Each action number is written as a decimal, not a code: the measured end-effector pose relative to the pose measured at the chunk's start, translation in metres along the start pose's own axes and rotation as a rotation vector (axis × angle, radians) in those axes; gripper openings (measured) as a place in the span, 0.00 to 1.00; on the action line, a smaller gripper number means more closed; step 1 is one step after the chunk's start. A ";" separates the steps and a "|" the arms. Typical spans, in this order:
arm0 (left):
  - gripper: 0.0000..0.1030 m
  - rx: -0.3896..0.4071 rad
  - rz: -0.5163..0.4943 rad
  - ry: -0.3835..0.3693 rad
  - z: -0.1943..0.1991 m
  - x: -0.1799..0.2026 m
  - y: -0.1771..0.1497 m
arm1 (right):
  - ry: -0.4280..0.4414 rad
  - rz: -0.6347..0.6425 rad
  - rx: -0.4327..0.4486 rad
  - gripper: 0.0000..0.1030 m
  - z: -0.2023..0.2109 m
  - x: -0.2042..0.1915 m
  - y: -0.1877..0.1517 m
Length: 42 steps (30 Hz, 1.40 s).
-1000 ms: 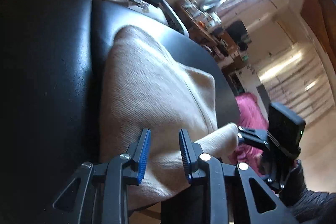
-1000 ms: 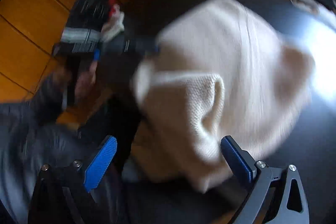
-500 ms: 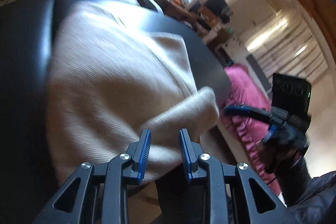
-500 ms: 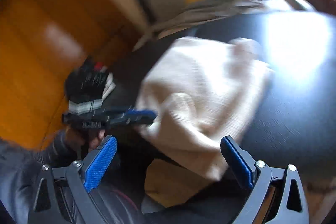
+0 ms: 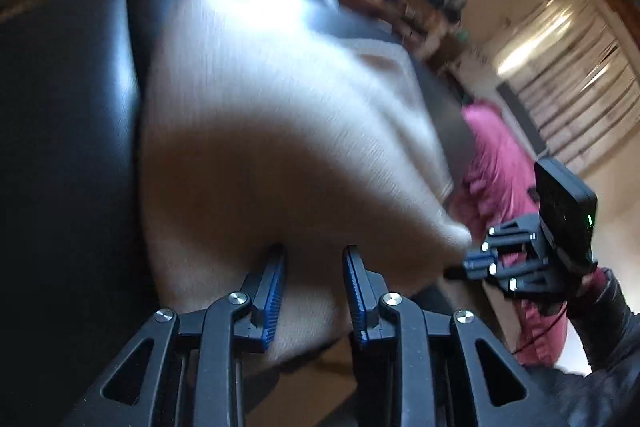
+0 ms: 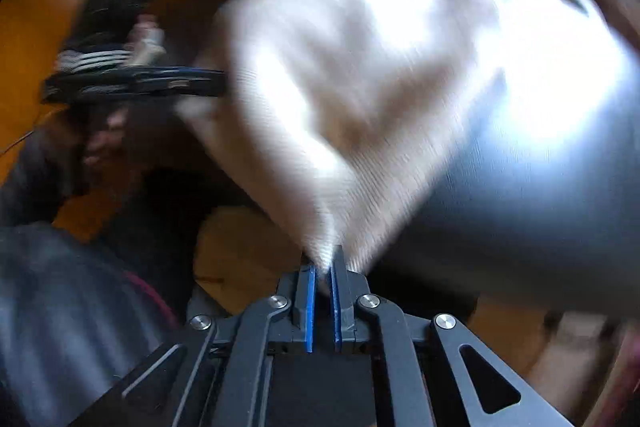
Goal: Fold clothes
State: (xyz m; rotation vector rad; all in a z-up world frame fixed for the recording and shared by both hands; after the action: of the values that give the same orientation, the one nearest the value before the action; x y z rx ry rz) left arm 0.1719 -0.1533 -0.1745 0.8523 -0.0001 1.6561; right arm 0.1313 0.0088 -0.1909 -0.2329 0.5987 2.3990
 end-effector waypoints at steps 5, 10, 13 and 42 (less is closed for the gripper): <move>0.27 0.025 0.032 -0.034 0.009 -0.006 -0.003 | 0.125 -0.161 0.170 0.17 0.040 0.021 0.007; 0.27 0.039 0.043 -0.035 0.010 -0.009 -0.004 | 0.072 -0.259 0.387 0.71 0.066 0.053 0.061; 0.27 0.045 -0.009 0.004 0.007 -0.002 -0.003 | 0.077 -0.327 0.420 0.71 0.042 0.063 0.090; 0.28 -0.038 -0.352 -0.129 -0.012 0.101 -0.003 | -0.219 -0.225 0.503 0.31 0.074 0.063 0.072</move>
State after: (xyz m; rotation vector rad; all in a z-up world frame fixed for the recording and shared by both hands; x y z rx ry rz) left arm 0.1659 -0.0609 -0.1316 0.8747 0.0277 1.2672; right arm 0.0355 0.0289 -0.1195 0.1691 0.9859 1.9504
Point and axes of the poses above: each gripper's, at about its wrist camera, not at the fingertips, and z roughly against the way its jaws point, x to its right, y to its top, the point moved 6 cm from there along -z, roughly the way its jaws point, and after that the axes turned 2 degrees about z, right-handed, at the moved point
